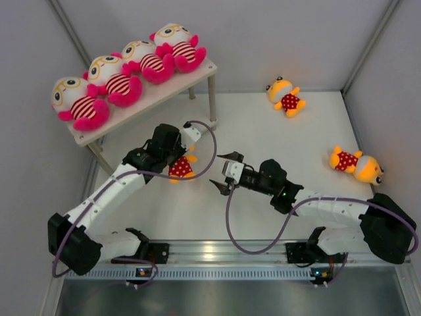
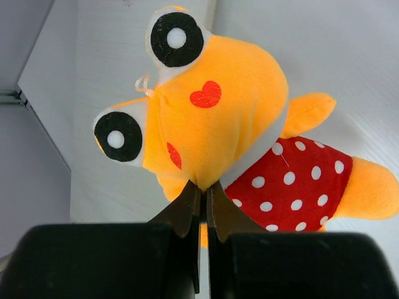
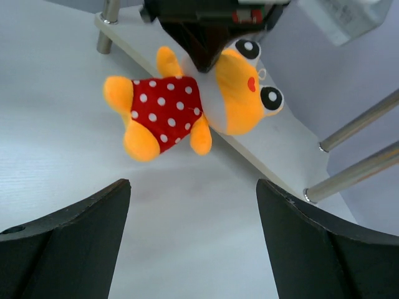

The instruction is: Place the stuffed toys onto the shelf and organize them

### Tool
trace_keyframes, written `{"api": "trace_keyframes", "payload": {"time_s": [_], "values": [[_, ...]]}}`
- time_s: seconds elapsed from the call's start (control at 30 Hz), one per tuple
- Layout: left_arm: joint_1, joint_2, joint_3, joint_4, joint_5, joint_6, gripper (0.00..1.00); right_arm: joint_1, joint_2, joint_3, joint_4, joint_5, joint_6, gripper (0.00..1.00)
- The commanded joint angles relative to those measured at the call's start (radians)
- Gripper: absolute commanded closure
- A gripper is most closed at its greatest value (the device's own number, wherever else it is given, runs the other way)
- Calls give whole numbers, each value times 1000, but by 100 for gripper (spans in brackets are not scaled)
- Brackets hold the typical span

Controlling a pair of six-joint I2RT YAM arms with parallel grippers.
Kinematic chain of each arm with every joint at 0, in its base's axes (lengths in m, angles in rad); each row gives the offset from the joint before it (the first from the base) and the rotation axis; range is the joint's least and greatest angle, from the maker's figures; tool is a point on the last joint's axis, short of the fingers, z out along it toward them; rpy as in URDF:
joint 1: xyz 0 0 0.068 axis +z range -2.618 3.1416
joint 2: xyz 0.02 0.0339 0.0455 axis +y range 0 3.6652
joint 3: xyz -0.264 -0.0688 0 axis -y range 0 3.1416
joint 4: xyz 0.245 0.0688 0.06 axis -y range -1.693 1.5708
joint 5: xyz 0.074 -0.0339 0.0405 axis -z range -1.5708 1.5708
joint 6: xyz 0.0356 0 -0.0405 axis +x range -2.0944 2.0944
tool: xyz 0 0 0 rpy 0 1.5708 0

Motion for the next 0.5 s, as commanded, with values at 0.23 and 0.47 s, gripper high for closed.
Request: {"api": "trace_keyframes", "payload": {"time_s": [0.23, 0.47], "values": [[5, 286, 36, 498, -228, -52, 100, -3, -217, -85, 6, 74, 99, 16], [6, 355, 91, 605, -249, 20, 100, -1, -336, -133, -48, 103, 103, 15]]}}
